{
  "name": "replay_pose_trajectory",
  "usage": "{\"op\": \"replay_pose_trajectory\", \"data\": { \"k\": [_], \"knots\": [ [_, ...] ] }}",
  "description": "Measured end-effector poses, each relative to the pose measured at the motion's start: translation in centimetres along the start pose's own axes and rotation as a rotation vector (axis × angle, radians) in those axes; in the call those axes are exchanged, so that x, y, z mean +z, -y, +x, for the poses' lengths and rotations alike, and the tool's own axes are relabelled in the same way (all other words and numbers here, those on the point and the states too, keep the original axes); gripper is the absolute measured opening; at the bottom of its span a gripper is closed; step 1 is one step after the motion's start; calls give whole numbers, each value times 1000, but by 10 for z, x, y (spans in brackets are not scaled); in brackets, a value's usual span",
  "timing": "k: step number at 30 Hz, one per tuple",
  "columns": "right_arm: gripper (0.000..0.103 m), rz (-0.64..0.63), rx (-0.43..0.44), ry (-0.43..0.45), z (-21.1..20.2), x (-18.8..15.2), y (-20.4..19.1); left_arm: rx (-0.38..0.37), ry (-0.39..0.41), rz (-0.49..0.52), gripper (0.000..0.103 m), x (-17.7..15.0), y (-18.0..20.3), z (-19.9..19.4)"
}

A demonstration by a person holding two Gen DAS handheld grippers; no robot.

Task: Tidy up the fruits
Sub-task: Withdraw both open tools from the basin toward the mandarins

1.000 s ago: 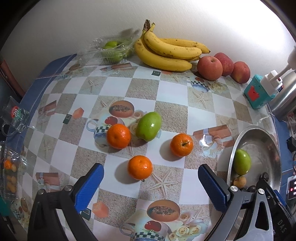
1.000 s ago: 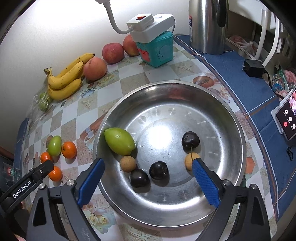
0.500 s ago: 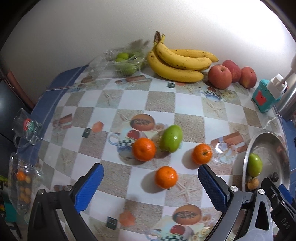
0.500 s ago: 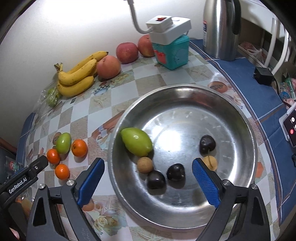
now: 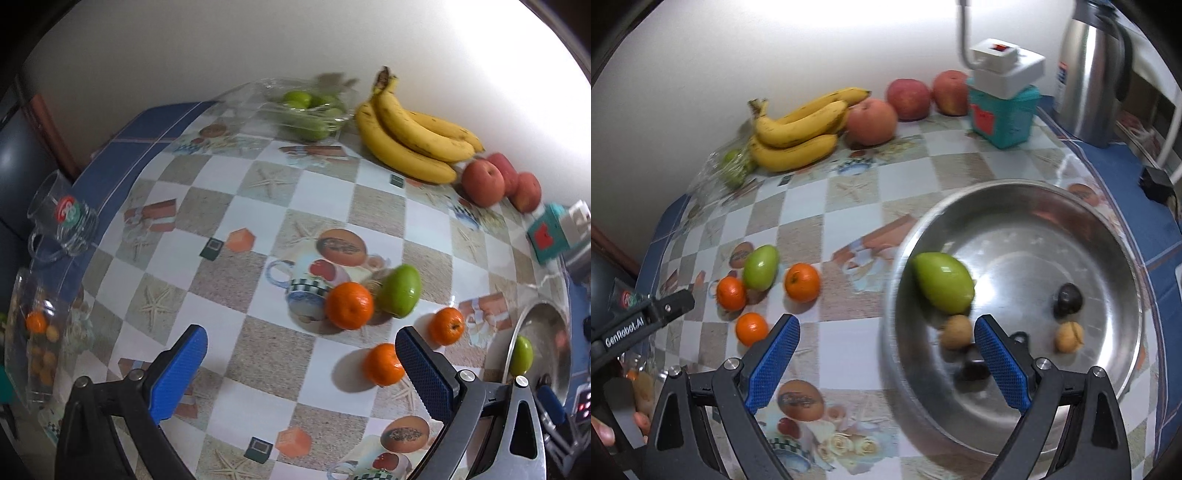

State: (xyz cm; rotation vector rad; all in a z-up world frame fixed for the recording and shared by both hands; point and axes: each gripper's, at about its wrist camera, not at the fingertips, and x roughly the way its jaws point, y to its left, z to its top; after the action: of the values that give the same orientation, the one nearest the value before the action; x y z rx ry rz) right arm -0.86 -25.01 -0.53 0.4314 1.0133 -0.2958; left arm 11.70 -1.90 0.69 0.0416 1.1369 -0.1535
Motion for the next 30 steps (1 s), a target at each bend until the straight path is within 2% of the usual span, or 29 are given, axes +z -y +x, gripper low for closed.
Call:
{"op": "replay_pose_trajectory", "data": {
  "k": [4, 11, 17, 22, 26, 30],
  "knots": [
    [96, -38, 41, -4, 4, 1, -19, -19, -15, -48, 103, 3, -12, 2],
    [96, -94, 96, -13, 14, 1, -49, -21, -26, -38, 102, 7, -13, 11],
    [96, -111, 79, -9, 23, 5, -57, -40, -49, -37, 101, 10, -12, 24],
    [95, -82, 74, -27, 38, 9, -55, -68, -74, -49, 93, 12, -10, 32],
    [90, -75, 63, -38, 47, 11, -54, -102, -90, -45, 90, 14, -4, 40],
    [90, -76, 56, -45, 54, 15, -55, -147, -119, -62, 90, 15, -1, 49]
  ]
}}
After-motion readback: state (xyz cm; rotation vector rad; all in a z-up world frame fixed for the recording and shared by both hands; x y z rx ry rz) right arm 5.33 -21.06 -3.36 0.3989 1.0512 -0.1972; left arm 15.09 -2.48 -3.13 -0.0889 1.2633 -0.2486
